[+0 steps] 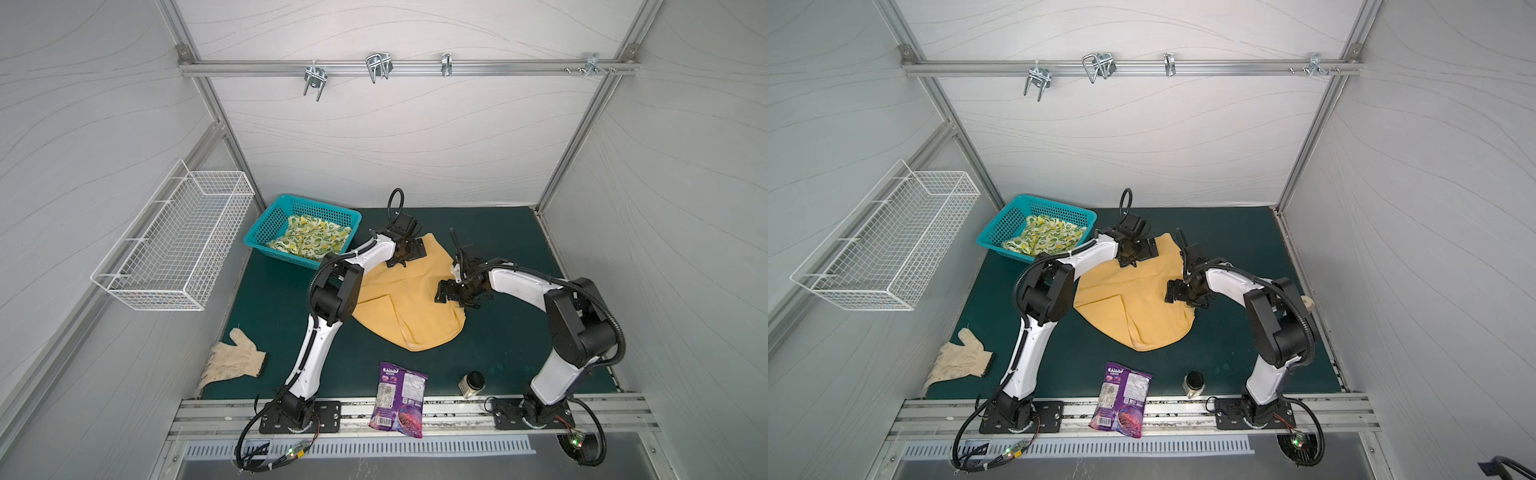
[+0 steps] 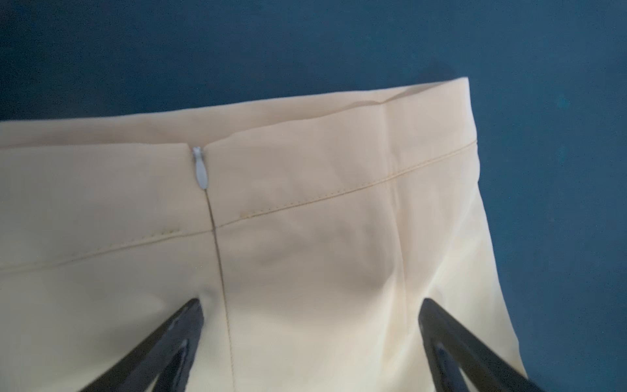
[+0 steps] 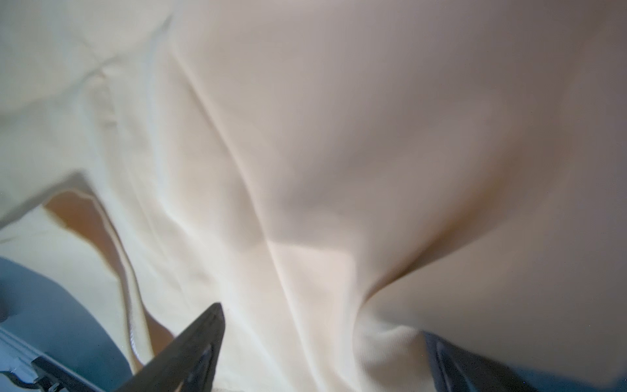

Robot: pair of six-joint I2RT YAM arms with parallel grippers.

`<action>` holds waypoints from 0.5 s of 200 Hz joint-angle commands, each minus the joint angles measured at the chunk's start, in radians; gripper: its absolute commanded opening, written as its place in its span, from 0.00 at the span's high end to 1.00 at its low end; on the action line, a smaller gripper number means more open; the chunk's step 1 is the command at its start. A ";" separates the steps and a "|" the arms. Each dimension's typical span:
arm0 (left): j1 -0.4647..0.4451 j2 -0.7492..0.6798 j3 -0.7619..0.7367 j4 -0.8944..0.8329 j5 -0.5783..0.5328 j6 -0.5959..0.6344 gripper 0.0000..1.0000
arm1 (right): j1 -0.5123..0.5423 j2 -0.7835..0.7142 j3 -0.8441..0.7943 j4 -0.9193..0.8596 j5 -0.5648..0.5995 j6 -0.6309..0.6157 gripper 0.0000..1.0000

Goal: Fold and stack the skirts

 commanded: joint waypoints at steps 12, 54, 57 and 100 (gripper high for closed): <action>-0.043 0.093 0.173 -0.073 0.105 0.045 0.01 | 0.067 -0.039 0.023 0.032 -0.069 0.080 0.09; -0.051 0.134 0.281 0.032 0.270 0.014 0.01 | 0.115 -0.205 0.036 0.013 -0.060 0.134 0.08; -0.051 0.131 0.287 0.036 0.275 0.014 0.01 | 0.114 -0.224 0.037 0.005 -0.057 0.134 0.08; -0.050 -0.056 0.183 0.084 0.278 0.000 0.01 | 0.052 -0.407 0.079 -0.121 0.038 0.067 0.03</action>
